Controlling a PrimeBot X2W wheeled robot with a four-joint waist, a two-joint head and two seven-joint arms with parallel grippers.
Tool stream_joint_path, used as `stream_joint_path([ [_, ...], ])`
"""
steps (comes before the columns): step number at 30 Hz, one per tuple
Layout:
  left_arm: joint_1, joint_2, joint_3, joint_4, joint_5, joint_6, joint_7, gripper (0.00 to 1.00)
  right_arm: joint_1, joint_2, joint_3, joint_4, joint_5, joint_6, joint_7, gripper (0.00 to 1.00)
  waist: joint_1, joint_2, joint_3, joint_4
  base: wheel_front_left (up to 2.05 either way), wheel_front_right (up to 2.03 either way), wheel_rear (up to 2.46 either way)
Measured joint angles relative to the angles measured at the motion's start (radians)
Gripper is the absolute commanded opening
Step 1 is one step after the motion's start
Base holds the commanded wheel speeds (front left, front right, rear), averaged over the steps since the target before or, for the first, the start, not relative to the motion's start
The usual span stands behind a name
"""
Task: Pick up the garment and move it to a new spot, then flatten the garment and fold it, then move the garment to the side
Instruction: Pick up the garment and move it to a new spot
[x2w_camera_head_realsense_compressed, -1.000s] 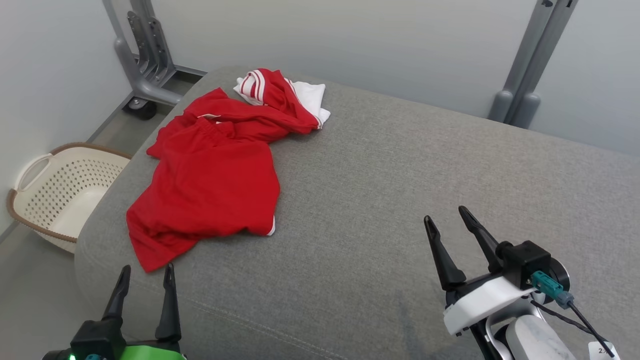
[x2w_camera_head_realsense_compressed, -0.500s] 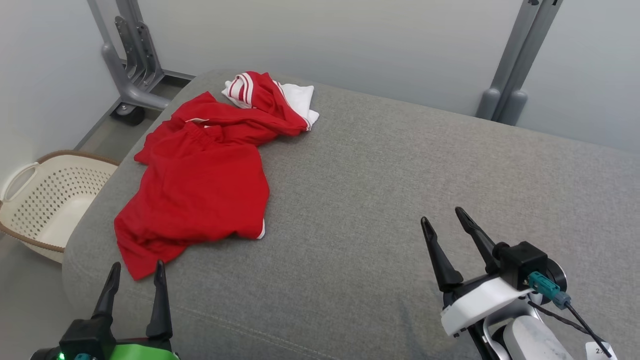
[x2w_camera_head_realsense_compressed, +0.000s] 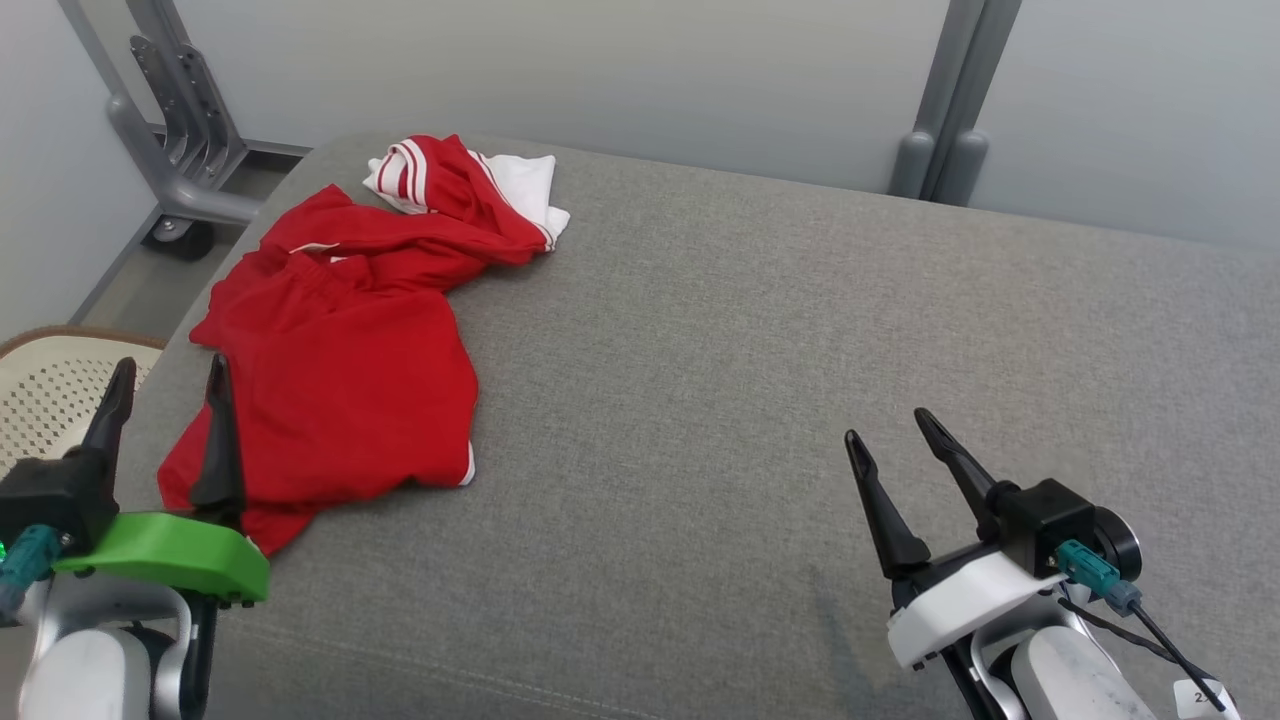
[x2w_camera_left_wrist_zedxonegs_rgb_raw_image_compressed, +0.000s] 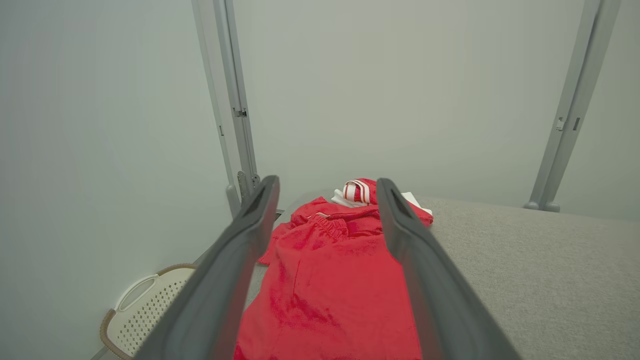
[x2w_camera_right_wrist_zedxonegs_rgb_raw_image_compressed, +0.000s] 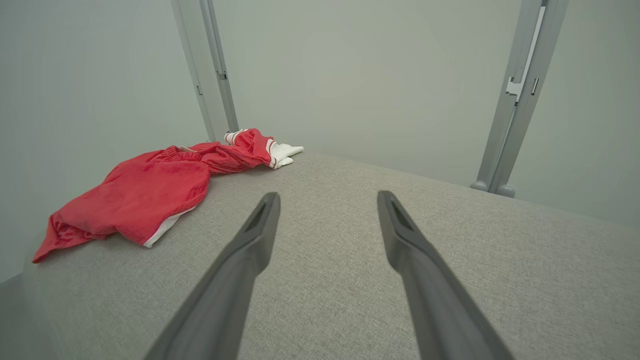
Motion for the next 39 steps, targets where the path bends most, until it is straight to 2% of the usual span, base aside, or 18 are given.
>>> stream_joint_path([
  [2, -0.025, 0.019, 0.011, 0.026, -0.01, -0.005, 0.042, 1.0, -0.002, -0.004, 0.0, -0.002, -0.005, 0.0, 0.0, 1.0, 0.0, 0.0, 0.011, -0.011, 0.0, 0.0, 0.0],
  [10, -0.139, 0.032, 0.096, 0.115, -0.122, -0.005, 0.162, 1.0, -0.039, -0.027, 0.0, -0.017, -0.018, 0.002, 0.0, 1.0, 0.0, 0.0, 0.069, -0.053, 0.0, 0.0, 0.0],
  [17, -0.199, 0.067, 0.136, 0.164, -0.161, -0.005, 0.235, 1.0, -0.078, -0.045, -0.009, -0.044, -0.031, 0.002, 0.0, 1.0, 0.0, 0.0, 0.132, -0.088, 0.0, 0.0, 0.0],
  [27, -0.28, 0.091, 0.166, 0.226, -0.196, -0.003, 0.294, 1.0, -0.133, -0.081, -0.047, -0.081, -0.05, 0.001, 0.0, 1.0, 0.0, 0.0, 0.23, -0.117, 0.0, 0.0, 0.0],
  [39, -0.293, 0.087, 0.158, 0.356, -0.197, -0.002, 0.331, 1.0, -0.171, -0.109, -0.049, -0.099, -0.066, 0.002, -0.002, 1.0, 0.0, 0.0, 0.332, -0.123, 0.0, 0.0, 0.0],
])
